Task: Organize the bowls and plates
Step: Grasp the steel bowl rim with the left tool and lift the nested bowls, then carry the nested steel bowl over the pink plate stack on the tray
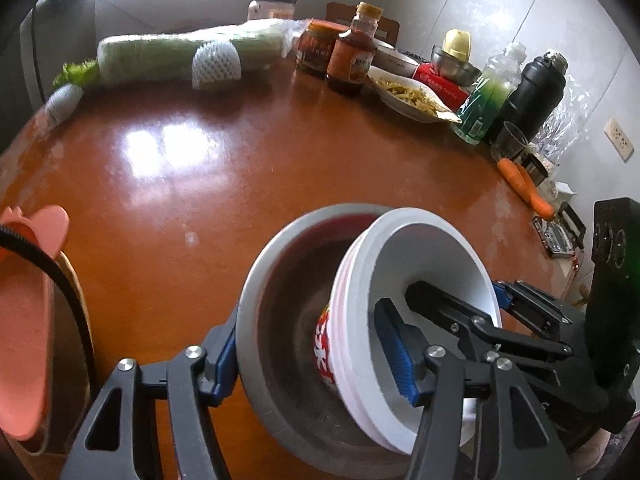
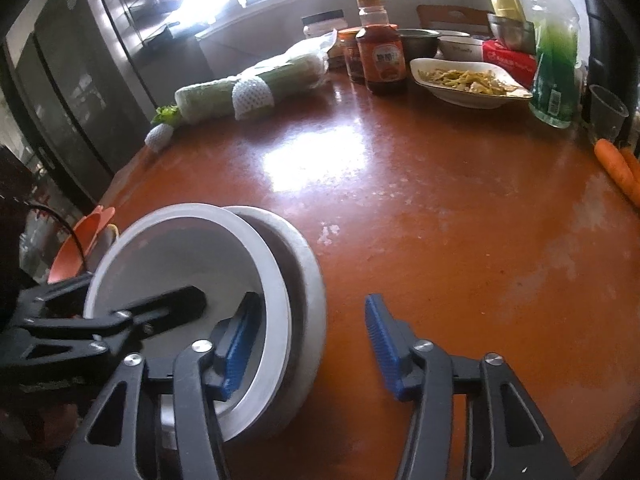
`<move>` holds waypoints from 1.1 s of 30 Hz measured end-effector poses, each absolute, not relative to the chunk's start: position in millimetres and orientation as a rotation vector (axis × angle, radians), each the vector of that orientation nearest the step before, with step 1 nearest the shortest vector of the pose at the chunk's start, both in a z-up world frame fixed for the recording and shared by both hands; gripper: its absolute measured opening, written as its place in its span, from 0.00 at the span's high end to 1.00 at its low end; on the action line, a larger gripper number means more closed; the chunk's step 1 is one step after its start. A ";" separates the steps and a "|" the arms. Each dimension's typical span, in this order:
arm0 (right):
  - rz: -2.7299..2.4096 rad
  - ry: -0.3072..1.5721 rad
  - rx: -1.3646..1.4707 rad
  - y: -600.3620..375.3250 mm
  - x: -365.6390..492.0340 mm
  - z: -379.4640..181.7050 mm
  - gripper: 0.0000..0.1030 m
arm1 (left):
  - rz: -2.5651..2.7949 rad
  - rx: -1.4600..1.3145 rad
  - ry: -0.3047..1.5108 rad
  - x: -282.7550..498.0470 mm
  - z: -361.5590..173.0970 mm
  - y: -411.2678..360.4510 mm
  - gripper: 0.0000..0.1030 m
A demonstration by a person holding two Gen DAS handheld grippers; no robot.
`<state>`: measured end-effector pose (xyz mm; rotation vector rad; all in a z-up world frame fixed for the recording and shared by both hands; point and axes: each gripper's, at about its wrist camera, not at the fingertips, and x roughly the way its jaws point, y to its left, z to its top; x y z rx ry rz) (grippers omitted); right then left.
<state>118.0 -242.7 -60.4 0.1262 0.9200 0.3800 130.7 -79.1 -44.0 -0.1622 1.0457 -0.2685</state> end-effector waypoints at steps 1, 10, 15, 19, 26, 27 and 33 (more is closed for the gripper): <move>0.387 0.919 0.126 -241.2 117.9 -59.9 0.55 | -0.274 -0.175 1.047 131.3 -45.0 -78.2 0.45; 0.380 0.908 0.094 -227.9 116.4 -56.5 0.62 | -0.289 -0.195 1.041 128.6 -47.9 -75.1 0.50; 0.356 0.908 0.095 -226.9 117.0 -56.6 0.62 | -0.288 -0.198 1.035 127.3 -47.4 -74.8 0.52; 0.347 0.905 0.096 -226.3 116.2 -56.3 0.62 | -0.296 -0.218 1.033 126.6 -45.3 -71.6 0.52; 0.354 0.896 0.104 -225.7 114.2 -52.5 0.62 | -0.292 -0.220 1.015 122.7 -36.8 -69.4 0.52; 0.355 0.893 0.105 -225.5 114.0 -51.4 0.62 | -0.291 -0.221 1.014 122.2 -36.3 -69.4 0.52; 0.357 0.878 0.108 -225.6 110.2 -46.1 0.63 | -0.292 -0.225 1.001 119.2 -30.8 -66.8 0.54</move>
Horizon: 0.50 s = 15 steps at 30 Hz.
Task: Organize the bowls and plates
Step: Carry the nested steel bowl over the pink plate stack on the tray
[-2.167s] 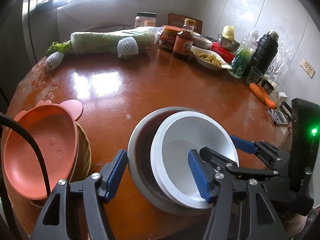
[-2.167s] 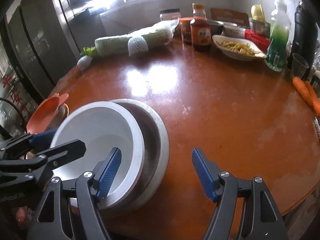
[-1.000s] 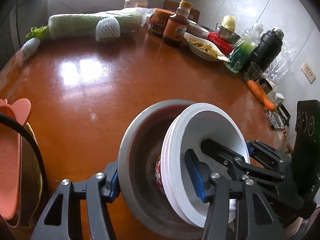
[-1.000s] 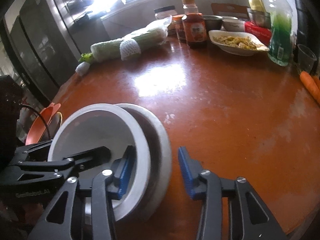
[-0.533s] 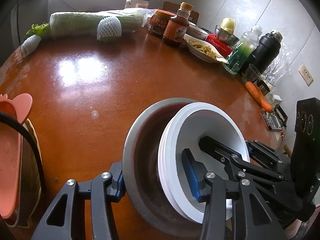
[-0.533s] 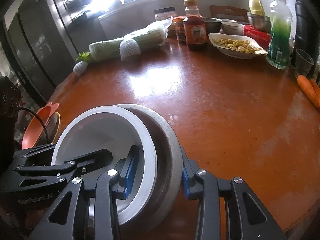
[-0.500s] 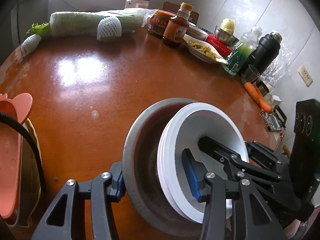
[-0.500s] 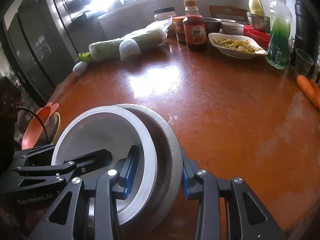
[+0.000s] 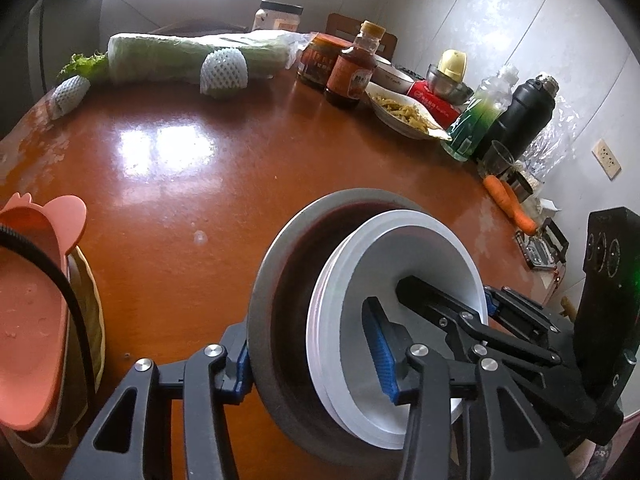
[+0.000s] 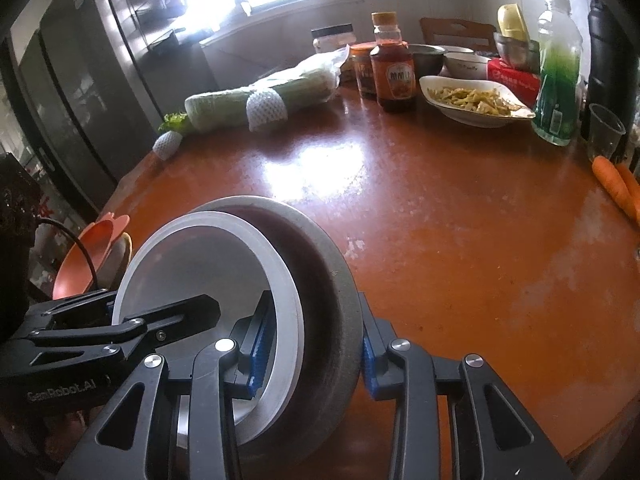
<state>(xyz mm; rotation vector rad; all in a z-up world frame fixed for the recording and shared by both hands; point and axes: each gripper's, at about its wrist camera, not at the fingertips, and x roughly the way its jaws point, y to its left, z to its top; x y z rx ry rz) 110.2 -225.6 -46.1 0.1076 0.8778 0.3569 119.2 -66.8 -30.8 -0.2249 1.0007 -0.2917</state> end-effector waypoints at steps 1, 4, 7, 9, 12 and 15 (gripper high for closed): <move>0.358 0.875 0.107 -225.5 109.8 -44.7 0.63 | -0.291 -0.226 0.999 118.8 -29.6 -66.3 0.54; 0.358 0.863 0.105 -224.6 107.1 -39.8 0.63 | -0.291 -0.225 0.987 115.8 -24.6 -64.2 0.54; 0.364 0.850 0.100 -221.9 104.5 -33.1 0.63 | -0.284 -0.229 0.971 111.5 -17.1 -59.1 0.54; 0.372 0.839 0.095 -218.0 102.8 -27.4 0.63 | -0.276 -0.233 0.957 108.8 -11.3 -53.9 0.54; 0.393 0.818 0.079 -207.1 101.2 -16.1 0.63 | -0.255 -0.245 0.928 101.9 1.3 -40.4 0.54; 0.422 0.793 0.060 -189.2 102.3 -0.9 0.63 | -0.220 -0.256 0.896 95.4 14.1 -20.7 0.54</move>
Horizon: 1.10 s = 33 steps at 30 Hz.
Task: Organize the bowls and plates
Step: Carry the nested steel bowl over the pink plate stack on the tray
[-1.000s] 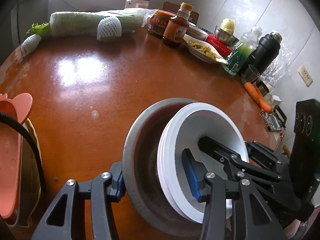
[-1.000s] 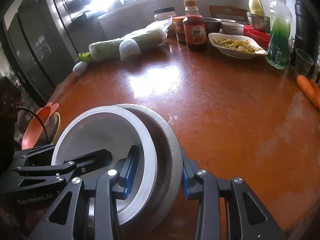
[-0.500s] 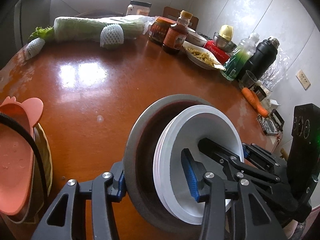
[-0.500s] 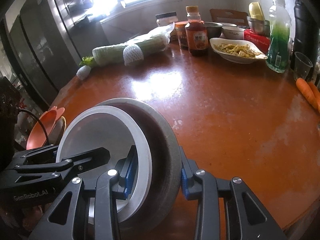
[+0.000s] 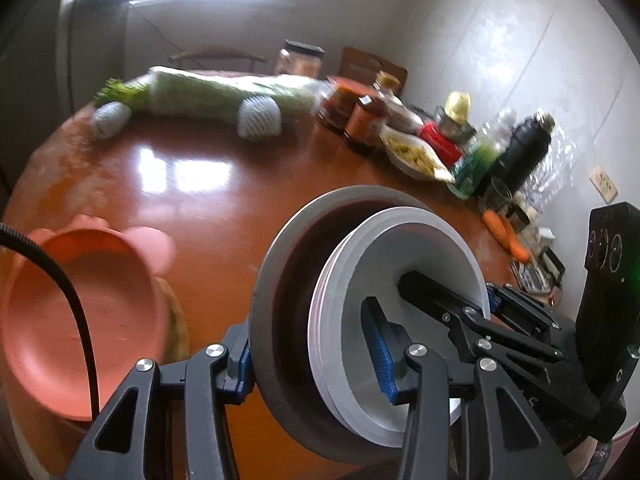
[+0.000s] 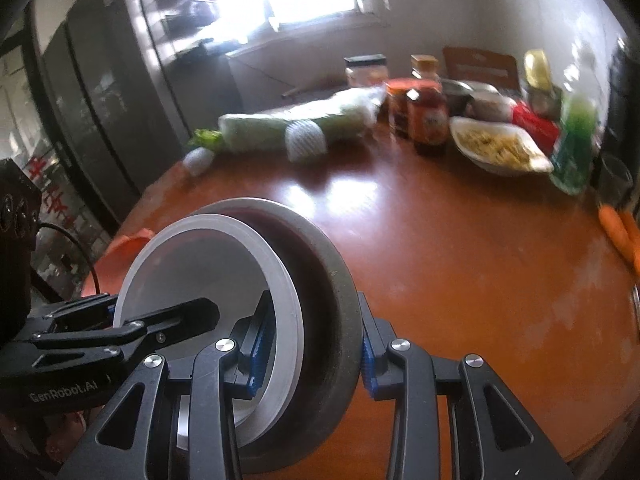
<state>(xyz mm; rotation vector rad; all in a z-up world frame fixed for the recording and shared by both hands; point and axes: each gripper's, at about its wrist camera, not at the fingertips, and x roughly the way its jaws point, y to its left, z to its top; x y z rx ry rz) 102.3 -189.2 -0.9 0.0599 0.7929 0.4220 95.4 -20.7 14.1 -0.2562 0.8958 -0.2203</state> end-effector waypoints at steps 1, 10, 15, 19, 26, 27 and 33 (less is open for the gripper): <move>0.436 0.784 0.053 -181.8 102.8 4.5 0.63 | -0.207 -0.262 0.884 92.5 18.3 -12.7 0.54; 0.579 0.731 -0.004 -98.4 110.8 34.7 0.63 | -0.067 -0.302 0.805 70.3 43.2 68.8 0.54; 0.643 0.735 -0.035 -50.4 114.0 35.8 0.63 | -0.004 -0.315 0.799 60.5 40.6 104.7 0.54; 0.677 0.759 -0.059 -19.9 117.7 28.1 0.63 | 0.038 -0.325 0.810 55.8 31.0 126.7 0.54; 0.693 0.806 -0.097 10.8 123.3 11.1 0.63 | 0.077 -0.320 0.835 54.7 13.9 143.6 0.54; 0.691 0.812 -0.102 12.9 124.2 8.8 0.63 | 0.080 -0.314 0.838 55.9 11.9 143.6 0.54; 0.674 0.834 -0.109 16.4 131.8 -1.6 0.63 | 0.082 -0.307 0.852 59.4 2.2 143.9 0.54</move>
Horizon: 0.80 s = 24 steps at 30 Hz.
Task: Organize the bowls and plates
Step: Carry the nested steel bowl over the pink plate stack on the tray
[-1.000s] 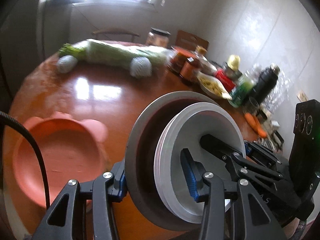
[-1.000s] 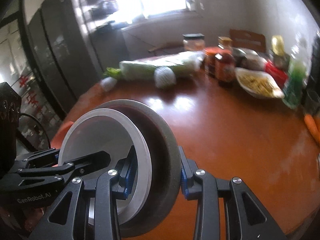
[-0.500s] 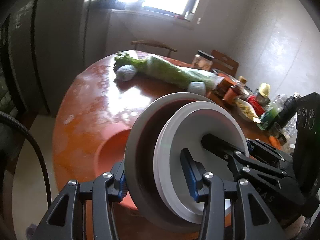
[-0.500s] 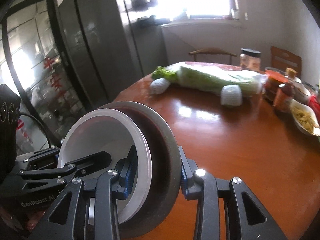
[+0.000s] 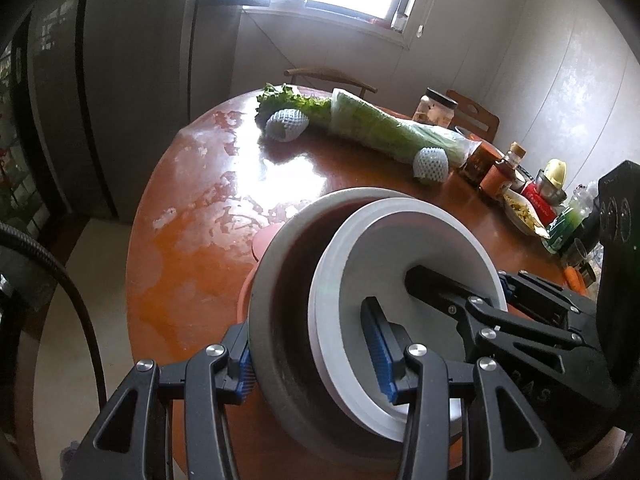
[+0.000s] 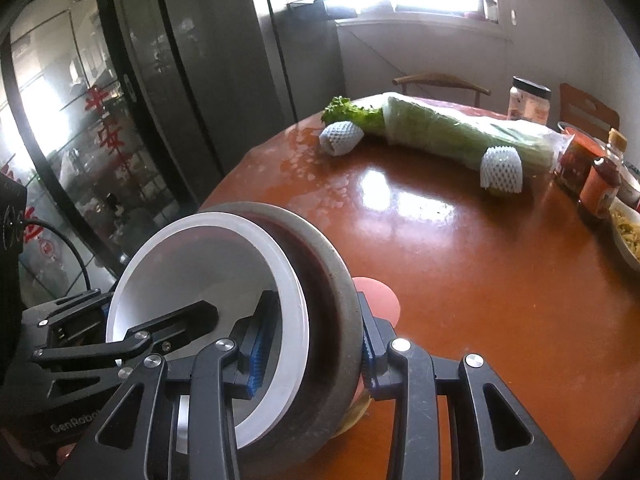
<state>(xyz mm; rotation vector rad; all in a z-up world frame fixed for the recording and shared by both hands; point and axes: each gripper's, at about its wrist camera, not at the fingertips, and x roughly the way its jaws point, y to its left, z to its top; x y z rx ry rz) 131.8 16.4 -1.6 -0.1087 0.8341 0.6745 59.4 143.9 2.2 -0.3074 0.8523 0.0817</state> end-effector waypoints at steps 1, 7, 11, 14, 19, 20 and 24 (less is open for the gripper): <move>0.674 0.837 -0.110 16.2 132.0 -3.0 0.63 | 0.083 -0.306 0.854 60.1 1.3 144.3 0.54; 0.672 0.848 -0.108 16.8 134.1 -9.6 0.63 | 0.092 -0.300 0.861 65.0 -3.3 143.7 0.54; 0.669 0.854 -0.105 16.8 136.8 -13.5 0.63 | 0.092 -0.302 0.863 67.2 -5.9 143.9 0.54; 0.665 0.855 -0.108 17.2 137.4 -14.5 0.63 | 0.101 -0.296 0.863 68.1 -7.4 144.5 0.54; 0.649 0.848 -0.130 18.8 138.3 -16.4 0.63 | 0.103 -0.299 0.873 71.2 -12.6 145.9 0.54; 0.643 0.846 -0.135 19.0 138.0 -16.1 0.63 | 0.104 -0.297 0.873 71.6 -12.6 145.9 0.54; 0.622 0.835 -0.149 18.8 138.5 -15.1 0.59 | 0.099 -0.306 0.861 71.3 -12.0 147.7 0.54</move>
